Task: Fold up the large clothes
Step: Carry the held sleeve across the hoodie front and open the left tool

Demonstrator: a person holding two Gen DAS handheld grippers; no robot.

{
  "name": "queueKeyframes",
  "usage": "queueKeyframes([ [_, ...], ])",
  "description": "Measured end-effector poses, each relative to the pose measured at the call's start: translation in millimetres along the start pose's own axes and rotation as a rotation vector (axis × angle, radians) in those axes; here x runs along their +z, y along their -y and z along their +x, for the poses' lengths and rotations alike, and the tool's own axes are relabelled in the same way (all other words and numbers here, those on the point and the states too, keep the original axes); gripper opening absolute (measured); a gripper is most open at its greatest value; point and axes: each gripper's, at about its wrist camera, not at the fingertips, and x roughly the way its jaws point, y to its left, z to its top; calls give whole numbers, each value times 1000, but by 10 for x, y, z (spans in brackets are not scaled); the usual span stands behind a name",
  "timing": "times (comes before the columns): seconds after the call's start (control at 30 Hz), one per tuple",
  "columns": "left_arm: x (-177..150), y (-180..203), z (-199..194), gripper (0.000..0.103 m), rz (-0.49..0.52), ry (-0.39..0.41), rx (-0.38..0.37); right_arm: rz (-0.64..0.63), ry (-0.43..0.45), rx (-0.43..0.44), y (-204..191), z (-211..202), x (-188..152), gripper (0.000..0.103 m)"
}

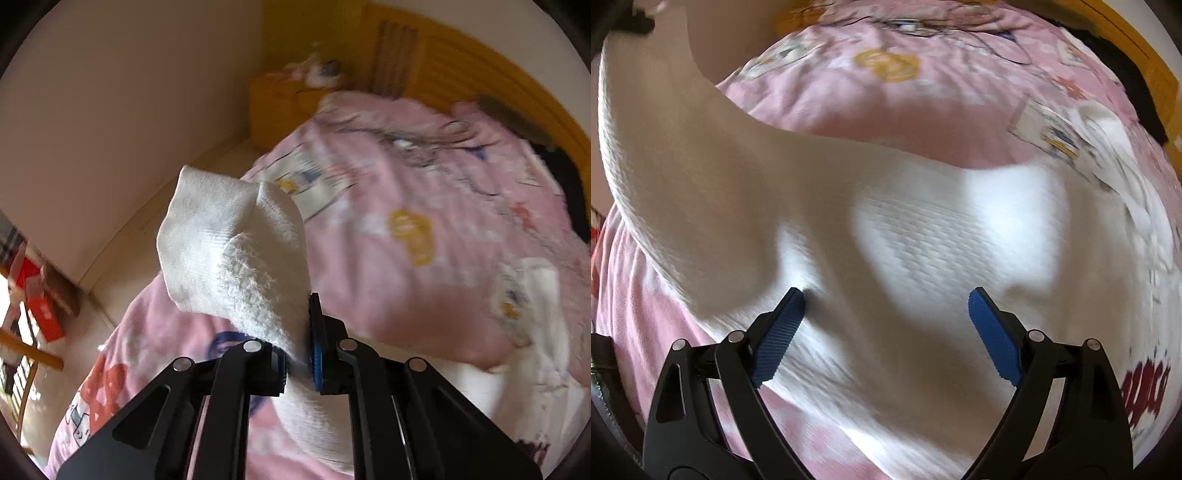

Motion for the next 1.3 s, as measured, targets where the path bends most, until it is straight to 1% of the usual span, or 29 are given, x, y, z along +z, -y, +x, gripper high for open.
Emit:
queueKeyframes([
  [0.17,-3,739,-522,9,116,57,-34,131,20,16,555,-284,-122,88],
  [0.2,-35,966,-659,9,149,67,-57,154,26,17,677,-347,-149,88],
  [0.23,-61,1099,-727,9,166,76,-62,177,32,17,824,-418,-180,88],
  [0.27,-112,1335,-857,9,198,94,-69,195,40,17,965,-484,-223,88],
  [0.37,-253,1855,-1086,9,266,131,-87,241,76,16,1429,-691,-345,88],
  [0.4,-327,2084,-1172,9,290,140,-97,252,85,16,1550,-740,-373,88],
  [0.47,-485,2514,-1318,9,320,153,-122,284,114,14,1931,-878,-493,88],
  [0.53,-653,2845,-1417,9,342,163,-139,315,131,5,2325,-992,-623,88],
  [0.57,-775,3111,-1488,9,357,167,-153,329,137,3,2501,-1036,-684,88],
  [0.6,-857,3257,-1505,9,368,168,-159,339,140,-3,2649,-1068,-737,88],
  [0.67,-1075,3706,-1570,9,394,161,-184,368,140,-29,3110,-1137,-944,88],
  [0.73,-1266,4045,-1594,9,405,138,-219,402,129,-54,3513,-1178,-1133,88],
  [0.77,-1395,4287,-1602,9,411,124,-233,420,126,-62,3691,-1203,-1214,88],
  [0.8,-1500,4451,-1603,9,418,119,-241,445,122,-75,3945,-1232,-1331,88],
  [0.87,-1681,4756,-1585,9,434,105,-253,474,115,-98,4284,-1275,-1527,88],
  [0.9,-1820,4972,-1563,9,445,92,-262,488,111,-110,4456,-1285,-1621,88],
  [1.0,-2166,5459,-1450,9,476,58,-271,536,95,-140,4934,-1305,-1903,88],
  [1.07,-2327,5643,-1334,9,490,23,-285,570,82,-142,5179,-1306,-2050,88],
  [1.1,-2459,5786,-1264,9,493,-2,-299,591,80,-134,5296,-1306,-2121,88],
  [1.17,-2679,5970,-1118,10,510,-33,-297,612,76,-139,5385,-1290,-2197,88],
  [1.23,-2838,6046,-944,11,504,-77,-301,618,68,-155,5494,-1276,-2289,88],
  [1.3,-3034,6108,-743,21,483,-145,-331,627,63,-160,5560,-1276,-2373,88],
])
